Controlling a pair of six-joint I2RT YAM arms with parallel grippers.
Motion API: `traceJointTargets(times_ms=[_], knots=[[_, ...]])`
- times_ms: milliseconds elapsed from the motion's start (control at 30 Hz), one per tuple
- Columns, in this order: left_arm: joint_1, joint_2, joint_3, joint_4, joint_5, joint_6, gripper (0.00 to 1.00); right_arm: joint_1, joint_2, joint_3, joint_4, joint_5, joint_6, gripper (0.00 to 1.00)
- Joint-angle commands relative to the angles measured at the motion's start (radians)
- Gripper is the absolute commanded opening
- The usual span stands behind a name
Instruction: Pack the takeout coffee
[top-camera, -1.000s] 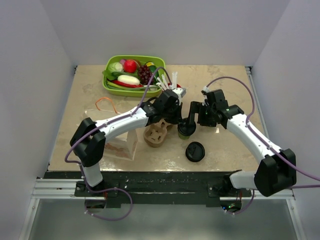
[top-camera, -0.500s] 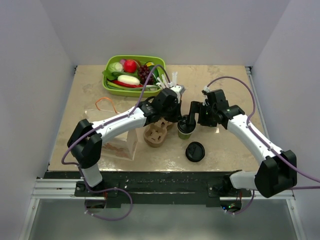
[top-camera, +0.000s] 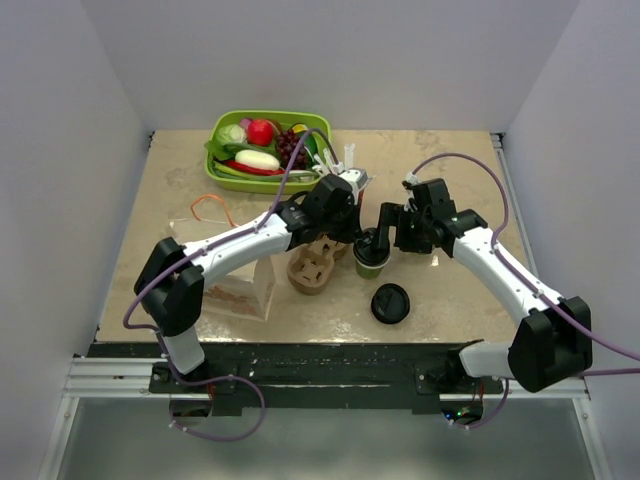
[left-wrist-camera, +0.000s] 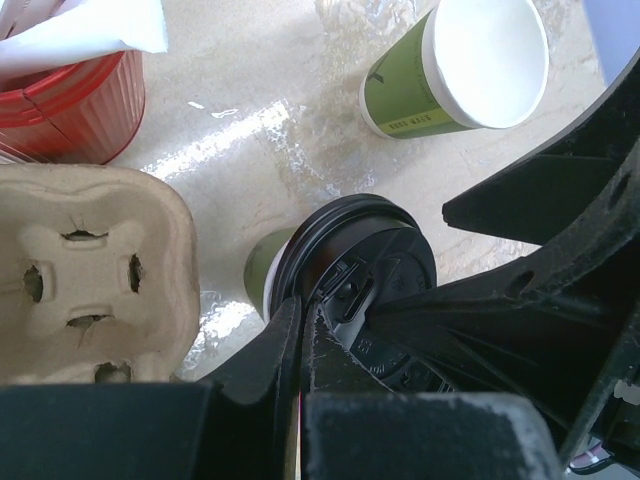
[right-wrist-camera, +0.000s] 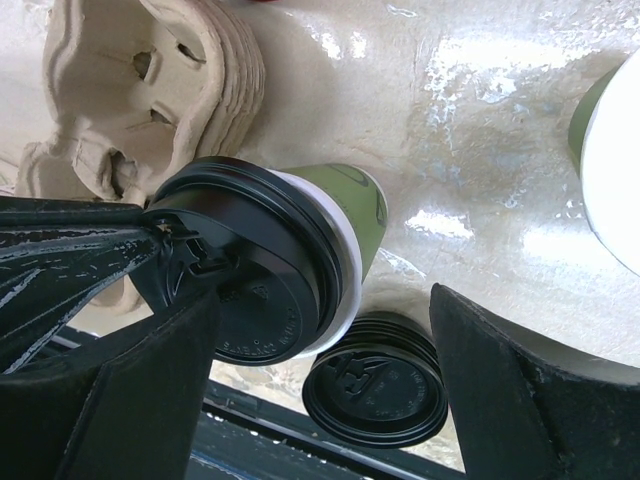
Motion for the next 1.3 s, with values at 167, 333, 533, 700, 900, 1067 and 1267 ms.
traceJointTargets(times_ms=[167, 333, 533, 700, 900, 1067, 1267], knots=[[0.018, 0.007, -0.007, 0.047, 0.117, -0.017, 0.0, 0.0, -0.009, 0.045, 0.001, -0.004, 0.011, 0.87], [0.023, 0.009, -0.005, 0.036, 0.094, -0.015, 0.0, 0.0, -0.019, 0.059, -0.006, 0.0, 0.022, 0.87], [0.023, 0.026, -0.004, 0.028, 0.1, -0.012, 0.0, 0.0, -0.004, 0.053, -0.007, -0.014, 0.026, 0.86], [0.027, 0.035, -0.003, 0.015, 0.088, -0.009, 0.0, -0.001, 0.014, 0.042, 0.004, -0.021, 0.028, 0.85], [0.029, 0.052, -0.005, 0.013, 0.094, -0.009, 0.0, -0.001, 0.048, 0.011, 0.039, -0.015, 0.037, 0.81], [0.03, 0.053, -0.007, 0.013, 0.083, -0.009, 0.0, -0.003, 0.07, -0.013, 0.096, -0.034, 0.048, 0.78], [0.032, 0.029, -0.008, 0.044, 0.123, -0.008, 0.0, -0.004, 0.054, -0.002, 0.08, -0.037, 0.051, 0.77]])
